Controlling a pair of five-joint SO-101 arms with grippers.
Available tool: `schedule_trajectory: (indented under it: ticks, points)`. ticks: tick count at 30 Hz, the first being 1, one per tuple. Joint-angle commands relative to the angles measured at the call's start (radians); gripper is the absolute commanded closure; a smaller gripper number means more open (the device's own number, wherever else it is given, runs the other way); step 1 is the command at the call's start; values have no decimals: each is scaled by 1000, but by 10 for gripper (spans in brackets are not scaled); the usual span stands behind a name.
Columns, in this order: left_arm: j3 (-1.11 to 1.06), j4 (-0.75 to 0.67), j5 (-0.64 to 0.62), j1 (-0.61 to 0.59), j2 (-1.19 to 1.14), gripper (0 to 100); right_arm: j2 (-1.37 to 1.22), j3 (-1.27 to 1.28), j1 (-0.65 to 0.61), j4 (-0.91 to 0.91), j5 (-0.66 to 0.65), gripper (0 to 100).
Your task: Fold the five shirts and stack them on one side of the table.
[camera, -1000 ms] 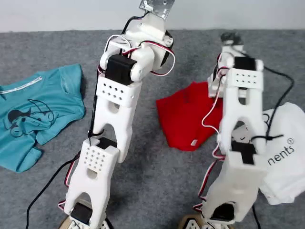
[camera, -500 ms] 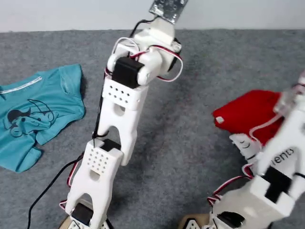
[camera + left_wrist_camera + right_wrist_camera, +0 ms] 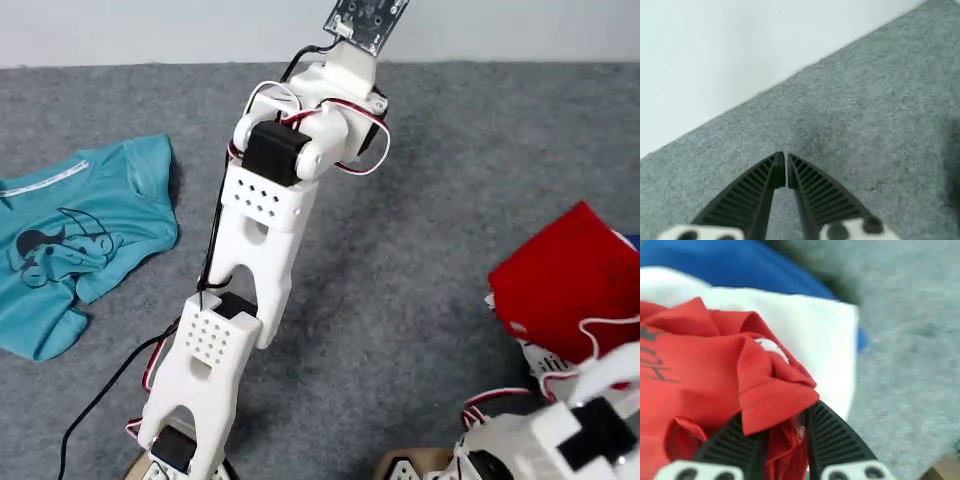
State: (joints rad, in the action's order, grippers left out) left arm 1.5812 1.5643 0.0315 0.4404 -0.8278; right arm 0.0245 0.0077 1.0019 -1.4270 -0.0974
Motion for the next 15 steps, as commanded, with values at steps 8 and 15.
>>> schedule_trajectory:
  ticks: [8, 15]
  points:
    - [4, 3, 14, 9, 58, 986, 94, 196, 67, 117, -43, 957]
    - [4, 5, 14, 9, 58, 986, 104, 167, 139, 97, 17, 786]
